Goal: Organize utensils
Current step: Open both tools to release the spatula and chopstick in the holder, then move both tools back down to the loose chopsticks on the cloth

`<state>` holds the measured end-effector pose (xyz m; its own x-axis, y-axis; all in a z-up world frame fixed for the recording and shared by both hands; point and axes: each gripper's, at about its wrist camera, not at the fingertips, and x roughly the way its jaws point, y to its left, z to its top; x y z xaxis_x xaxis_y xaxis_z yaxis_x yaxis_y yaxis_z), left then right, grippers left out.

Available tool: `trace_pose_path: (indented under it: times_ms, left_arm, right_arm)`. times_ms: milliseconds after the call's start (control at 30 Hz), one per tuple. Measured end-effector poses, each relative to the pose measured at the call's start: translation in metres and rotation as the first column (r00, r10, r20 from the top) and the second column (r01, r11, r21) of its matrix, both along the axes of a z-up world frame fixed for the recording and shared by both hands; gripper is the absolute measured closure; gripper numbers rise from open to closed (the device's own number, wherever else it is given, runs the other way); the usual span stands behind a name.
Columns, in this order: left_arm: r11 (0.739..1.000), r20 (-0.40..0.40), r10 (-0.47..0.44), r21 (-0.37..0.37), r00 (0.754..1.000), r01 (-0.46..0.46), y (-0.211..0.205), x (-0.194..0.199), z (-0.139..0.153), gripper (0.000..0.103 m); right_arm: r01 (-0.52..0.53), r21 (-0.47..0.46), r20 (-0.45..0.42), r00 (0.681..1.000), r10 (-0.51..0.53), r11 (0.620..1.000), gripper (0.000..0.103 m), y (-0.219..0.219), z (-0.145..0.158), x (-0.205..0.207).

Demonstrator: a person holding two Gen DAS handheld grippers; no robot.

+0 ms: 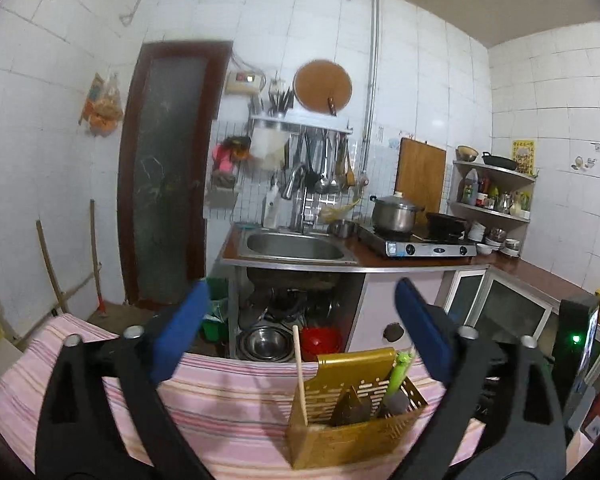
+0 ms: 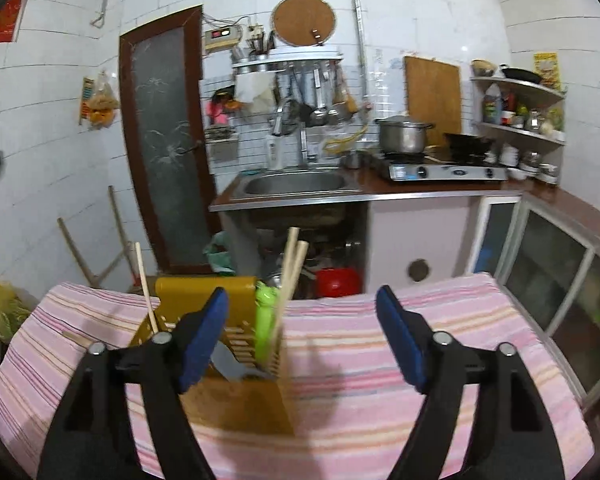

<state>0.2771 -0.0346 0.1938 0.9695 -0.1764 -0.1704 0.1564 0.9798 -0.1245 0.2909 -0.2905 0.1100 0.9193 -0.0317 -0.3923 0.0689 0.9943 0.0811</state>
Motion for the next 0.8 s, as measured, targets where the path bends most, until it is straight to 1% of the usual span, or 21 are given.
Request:
trace_pose_path:
  times_ms: [33,133,233,267,400,433,500,633,800]
  left_arm:
    - [1.0,0.001,0.003,0.005,1.0,-0.003,0.001,-0.009,0.001,0.005]
    - [0.998,-0.015,-0.003,0.056,1.0,0.004,0.009,-0.04,0.001,0.005]
    - [0.996,-0.05,0.011,0.09,0.999,-0.007,0.019,-0.064,-0.011,0.005]
    - [0.996,-0.067,0.018,0.094,0.998,-0.012,0.025,-0.071,-0.016,0.005]
    - [0.997,-0.19,0.039,0.075,0.981,-0.025,0.05,-0.087,-0.055,0.005]
    - [0.997,-0.221,0.056,0.071,0.974,-0.041,0.058,-0.09,-0.07,0.005]
    - [0.995,-0.257,0.085,0.08,0.963,-0.066,0.066,-0.092,-0.089,0.005]
    - [0.994,-0.389,0.092,0.083,0.917,-0.065,0.079,-0.093,-0.136,0.005]
    - [0.987,-0.441,0.156,0.11,0.884,-0.119,0.083,-0.096,-0.175,0.005]
  right_arm:
    - [0.01,-0.006,0.0,1.0,-0.01,1.0,0.018,0.0,0.002,-0.011]
    - [0.019,-0.037,-0.01,1.0,-0.019,0.999,0.017,0.003,0.003,-0.041]
    - [0.011,-0.062,-0.029,1.0,-0.013,0.998,0.014,0.011,-0.006,-0.068]
    - [0.004,-0.072,-0.04,0.999,-0.007,0.997,0.012,0.015,-0.012,-0.078]
    - [-0.013,-0.101,-0.078,0.997,0.005,0.995,0.012,0.028,-0.037,-0.107]
    - [-0.02,-0.094,-0.096,0.995,0.011,0.995,0.012,0.03,-0.044,-0.113]
    - [-0.03,-0.075,-0.12,0.993,0.021,0.997,0.012,0.033,-0.056,-0.121]
    - [-0.044,-0.073,-0.176,0.984,0.031,0.996,0.012,0.043,-0.078,-0.129]
    - [-0.061,-0.062,-0.228,0.973,0.045,0.996,0.012,0.051,-0.099,-0.137]
